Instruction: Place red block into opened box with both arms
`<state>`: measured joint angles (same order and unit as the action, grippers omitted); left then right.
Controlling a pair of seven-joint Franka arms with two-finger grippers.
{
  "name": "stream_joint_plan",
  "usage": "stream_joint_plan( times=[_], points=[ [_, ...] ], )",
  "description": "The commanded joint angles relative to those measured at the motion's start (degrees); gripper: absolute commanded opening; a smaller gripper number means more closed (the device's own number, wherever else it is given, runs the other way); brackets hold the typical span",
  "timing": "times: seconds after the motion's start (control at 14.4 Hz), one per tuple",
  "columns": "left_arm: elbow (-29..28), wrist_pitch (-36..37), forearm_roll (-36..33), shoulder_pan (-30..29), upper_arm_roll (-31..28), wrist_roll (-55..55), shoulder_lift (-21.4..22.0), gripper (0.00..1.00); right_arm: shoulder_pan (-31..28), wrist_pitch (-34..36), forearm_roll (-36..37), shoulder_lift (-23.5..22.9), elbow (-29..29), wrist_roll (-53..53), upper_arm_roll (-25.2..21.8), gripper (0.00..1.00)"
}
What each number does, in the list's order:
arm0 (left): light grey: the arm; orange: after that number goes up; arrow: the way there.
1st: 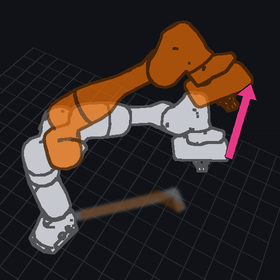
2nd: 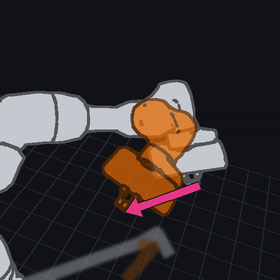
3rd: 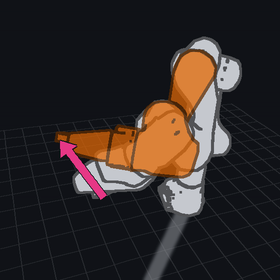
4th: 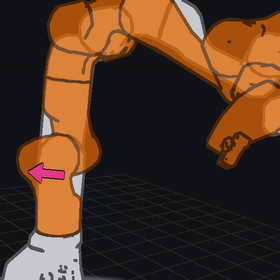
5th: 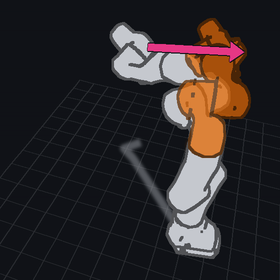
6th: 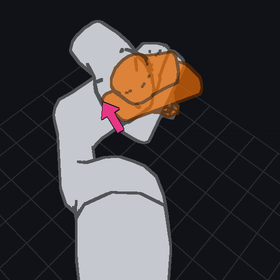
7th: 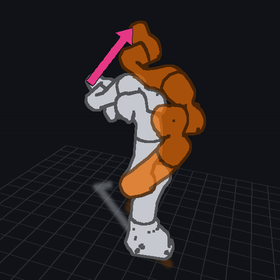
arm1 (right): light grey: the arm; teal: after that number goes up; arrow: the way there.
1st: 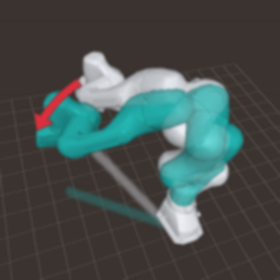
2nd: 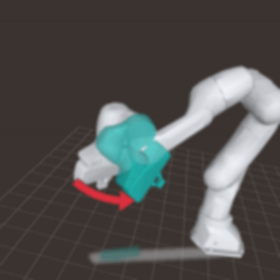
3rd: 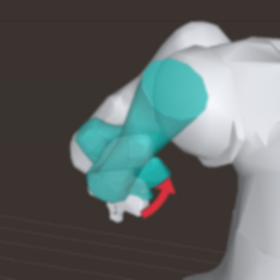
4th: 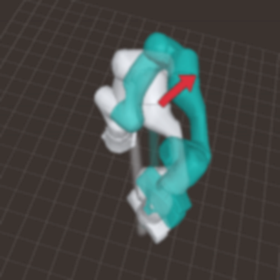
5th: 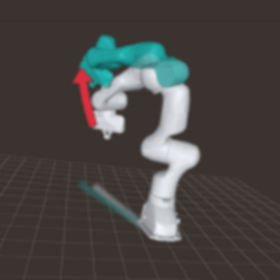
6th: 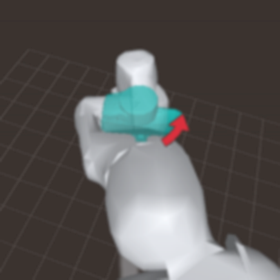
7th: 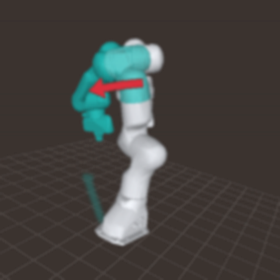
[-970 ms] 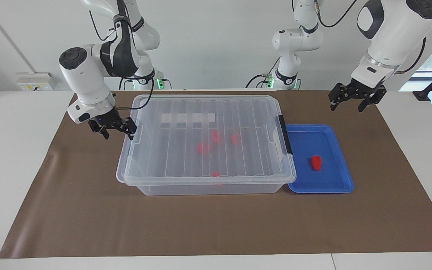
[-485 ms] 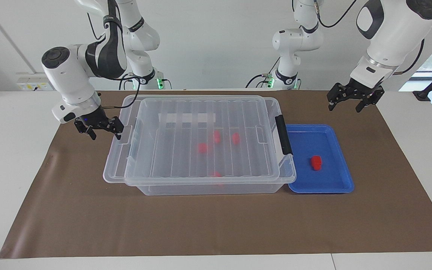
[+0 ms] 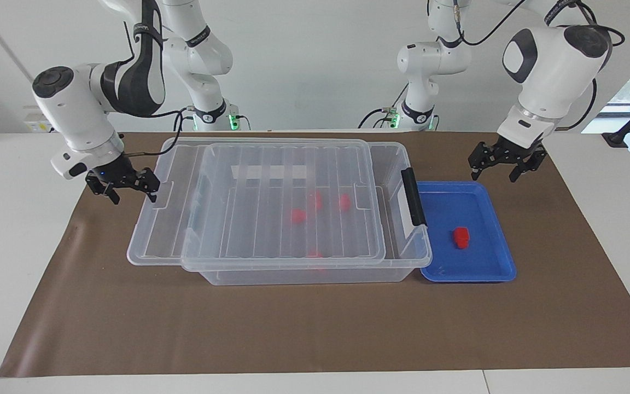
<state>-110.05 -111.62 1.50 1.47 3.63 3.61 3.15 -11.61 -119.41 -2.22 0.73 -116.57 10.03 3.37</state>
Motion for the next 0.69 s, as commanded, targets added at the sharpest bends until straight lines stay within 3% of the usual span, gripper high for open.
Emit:
stream_joint_plan(
  times=[0.0,0.62],
  points=[
    [-5.9,-6.7,1.0,1.3,-0.6,1.1,-0.7,1.00,-2.5,-1.0,-0.2,0.9,-0.7,3.8,0.5,1.00],
    [-11.6,-26.0,1.0,1.2,-0.6,7.8,-12.5,1.00,-8.8,-0.9,0.1,-0.2,1.5,13.5,0.4,1.00]
  ],
)
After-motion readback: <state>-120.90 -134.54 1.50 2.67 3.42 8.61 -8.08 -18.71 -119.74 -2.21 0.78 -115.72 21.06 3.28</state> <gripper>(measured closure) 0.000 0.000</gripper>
